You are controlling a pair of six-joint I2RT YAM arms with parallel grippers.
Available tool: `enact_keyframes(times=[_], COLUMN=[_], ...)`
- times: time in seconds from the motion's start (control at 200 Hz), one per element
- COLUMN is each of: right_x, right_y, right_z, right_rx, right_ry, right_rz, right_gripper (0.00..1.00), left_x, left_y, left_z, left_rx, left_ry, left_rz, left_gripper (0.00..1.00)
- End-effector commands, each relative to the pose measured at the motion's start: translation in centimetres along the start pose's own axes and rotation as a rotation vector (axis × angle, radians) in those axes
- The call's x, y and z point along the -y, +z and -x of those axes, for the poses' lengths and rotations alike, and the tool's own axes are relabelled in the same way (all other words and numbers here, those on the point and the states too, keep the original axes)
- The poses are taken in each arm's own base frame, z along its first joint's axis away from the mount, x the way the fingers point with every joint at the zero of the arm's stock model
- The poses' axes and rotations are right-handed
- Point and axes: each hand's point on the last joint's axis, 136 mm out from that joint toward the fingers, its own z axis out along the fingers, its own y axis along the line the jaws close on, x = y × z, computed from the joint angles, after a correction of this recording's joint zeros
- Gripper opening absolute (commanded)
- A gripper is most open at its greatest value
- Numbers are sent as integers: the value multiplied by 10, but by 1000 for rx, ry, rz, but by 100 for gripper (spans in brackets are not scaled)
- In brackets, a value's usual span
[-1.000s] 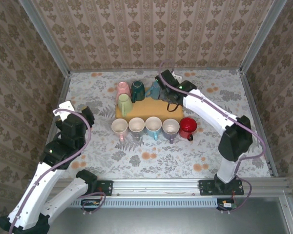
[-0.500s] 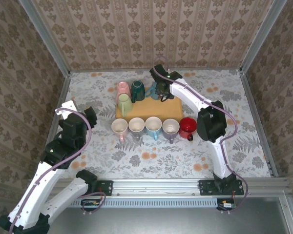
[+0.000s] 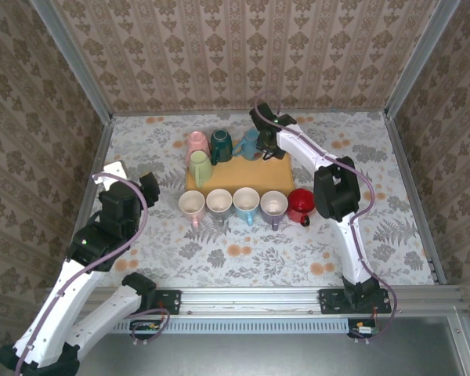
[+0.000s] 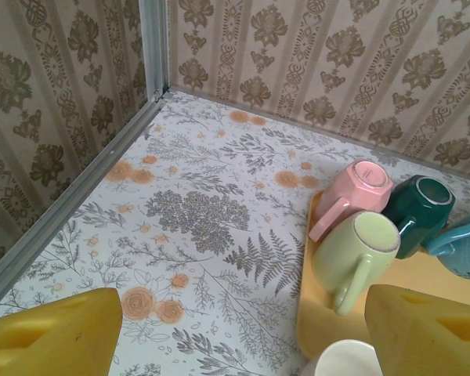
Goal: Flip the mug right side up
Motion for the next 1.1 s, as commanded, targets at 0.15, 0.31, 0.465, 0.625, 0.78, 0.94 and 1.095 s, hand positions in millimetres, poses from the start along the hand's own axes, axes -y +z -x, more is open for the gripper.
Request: enact_keyframes(times=[0.15,0.31,0.465,0.625,0.78,0.94,1.095], right_x=[6,18,35,54,49,37,25], right_y=[32,33,17,0,-7,0,14], right_z=[-9,-13,-10,-8,-8,-5,-7], right_rx=[-28,-37,-1,38,45,29,-35], right_ry=[-22,-25,-29,-24,-33,-107,-195], right_rz=[-28,-80,-116,-146,-92,-53,36], right_gripper=[44,38,36,34,35,44,46], left_x=[8,8,8,7,7,8,10], left_y=[2,3,3,3,3,4,5], left_z=[-2,-2,-2,-1,-2,-2,-3], left_rx=[-3,-2,-3,1,-1,-2,-5], left_ry=[24,27,27,23,22,24,29], left_rz=[-35,-35,-33,-27,-29,-32,-40], left_gripper=[82,82,82,82,82,82,82])
